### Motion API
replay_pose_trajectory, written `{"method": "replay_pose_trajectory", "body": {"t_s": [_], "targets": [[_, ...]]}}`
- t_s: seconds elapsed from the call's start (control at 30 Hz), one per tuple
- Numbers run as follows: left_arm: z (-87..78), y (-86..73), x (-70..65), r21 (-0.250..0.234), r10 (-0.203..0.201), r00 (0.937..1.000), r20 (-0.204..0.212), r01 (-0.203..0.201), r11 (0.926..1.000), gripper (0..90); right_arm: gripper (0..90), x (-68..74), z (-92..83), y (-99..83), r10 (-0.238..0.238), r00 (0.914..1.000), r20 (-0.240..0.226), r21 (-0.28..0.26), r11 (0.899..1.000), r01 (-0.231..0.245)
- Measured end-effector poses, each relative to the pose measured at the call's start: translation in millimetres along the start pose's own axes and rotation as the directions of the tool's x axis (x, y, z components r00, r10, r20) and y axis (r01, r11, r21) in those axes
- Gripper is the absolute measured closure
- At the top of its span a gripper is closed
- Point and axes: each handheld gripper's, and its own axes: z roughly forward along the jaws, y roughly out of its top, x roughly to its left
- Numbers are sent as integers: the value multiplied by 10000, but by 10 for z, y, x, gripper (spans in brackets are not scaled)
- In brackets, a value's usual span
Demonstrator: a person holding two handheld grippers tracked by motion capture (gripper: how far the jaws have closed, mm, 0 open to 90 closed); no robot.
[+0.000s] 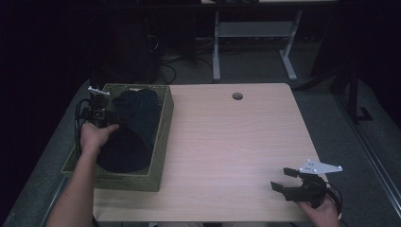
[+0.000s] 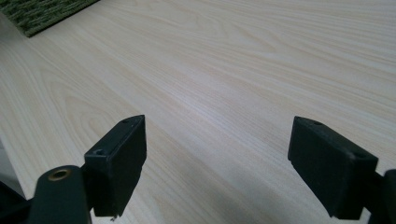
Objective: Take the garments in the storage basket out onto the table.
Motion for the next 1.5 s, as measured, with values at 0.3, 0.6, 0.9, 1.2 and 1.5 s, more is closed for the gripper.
{"method": "replay_pose_trajectory", "body": {"t_s": [0.3, 0.6, 0.9, 1.2, 1.5], "targets": [[-166, -1, -46, -407, 114, 9994, 312, -101, 9991, 761, 192, -4, 4, -1, -20, 10000, -12, -13, 10000, 20], [-288, 66, -132, -742, 284, 9985, 461, -249, 9969, 762, 191, 3, 8, 0, -46, 10000, 8, -22, 10000, 46], [-587, 138, -222, -1534, 388, 9959, 813, -260, 9878, 762, 191, 9, -1, 1, -17, 10000, 6, -33, 10000, 17], [-955, 169, -284, -2377, 477, 9944, 945, -240, 9710, 762, 190, 14, 18, 9, -152, 9999, 21, -47, 9999, 152], [-1240, 186, -408, -2843, 892, 9911, 988, -578, 9570, 762, 190, 17, 25, 18, -147, 9999, 34, -86, 9999, 148]]}}
